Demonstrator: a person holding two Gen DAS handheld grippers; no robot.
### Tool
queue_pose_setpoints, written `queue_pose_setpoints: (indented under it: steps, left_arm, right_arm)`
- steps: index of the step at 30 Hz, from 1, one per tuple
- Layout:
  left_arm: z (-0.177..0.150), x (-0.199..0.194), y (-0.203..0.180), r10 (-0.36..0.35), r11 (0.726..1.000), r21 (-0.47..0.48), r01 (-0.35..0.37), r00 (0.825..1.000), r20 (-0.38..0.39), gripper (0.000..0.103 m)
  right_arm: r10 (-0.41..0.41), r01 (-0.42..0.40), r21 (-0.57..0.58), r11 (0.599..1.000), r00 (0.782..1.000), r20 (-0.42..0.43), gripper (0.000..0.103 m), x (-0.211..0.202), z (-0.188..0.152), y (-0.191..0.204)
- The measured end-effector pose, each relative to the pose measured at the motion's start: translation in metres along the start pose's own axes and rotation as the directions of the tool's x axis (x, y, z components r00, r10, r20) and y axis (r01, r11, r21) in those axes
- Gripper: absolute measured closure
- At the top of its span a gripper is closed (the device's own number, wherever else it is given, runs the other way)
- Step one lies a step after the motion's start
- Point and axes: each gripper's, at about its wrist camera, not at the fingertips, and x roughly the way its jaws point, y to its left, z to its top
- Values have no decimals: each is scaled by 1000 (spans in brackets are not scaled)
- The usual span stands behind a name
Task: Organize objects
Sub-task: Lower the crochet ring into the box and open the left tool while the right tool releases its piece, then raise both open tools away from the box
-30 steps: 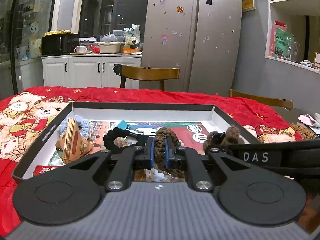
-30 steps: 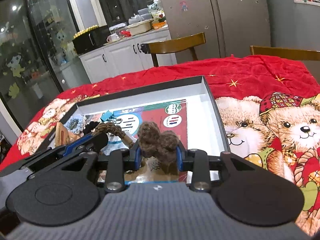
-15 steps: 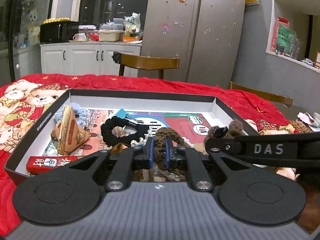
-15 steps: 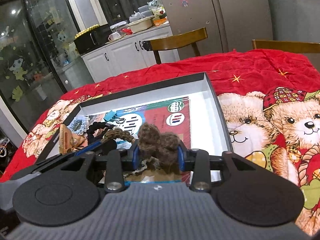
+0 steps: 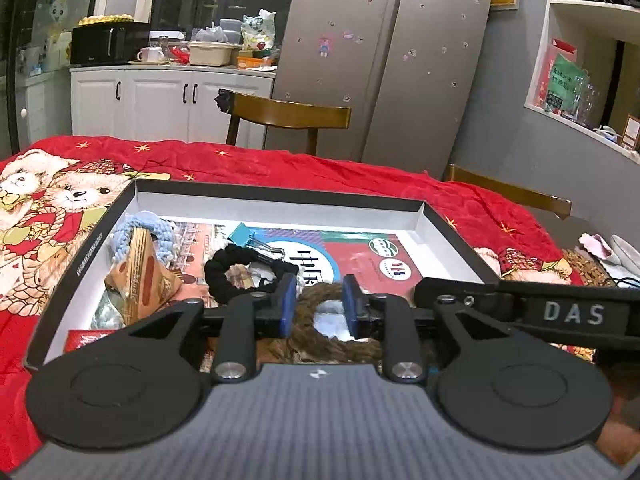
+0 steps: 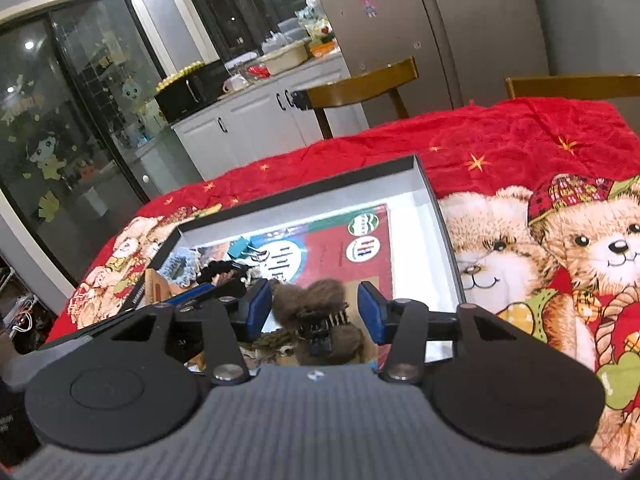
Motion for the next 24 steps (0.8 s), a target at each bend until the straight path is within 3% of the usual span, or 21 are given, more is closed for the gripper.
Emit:
queue_pose_setpoints:
  steps: [4,11,18,21,24]
  left_arm:
    - [8,-6,4,-13,1000,10,13,1000,-2,57]
    - [20,-29,-1,-17,999,51,14,999,47,53]
    - [34,-74,-20,-45,990,136,24,987,154,38]
    - [38,-96,-27,-19,992,124,-4,982,189,37]
    - [42,-120,-33,-63,992,121,38,977,205,36]
  right_arm:
    - [19,-19,-3,1000,999,28,36,-8,3,2]
    - [37,-28,-65,997,990,134,30,-36,8,16]
    - [75,-45,-110,993,954,289,20,-87,18,29]
    - [79,-38,-126,991,937,340,16,-110,16,33]
    - [76,-17,-150,988,915,396,15,-134,9,39]
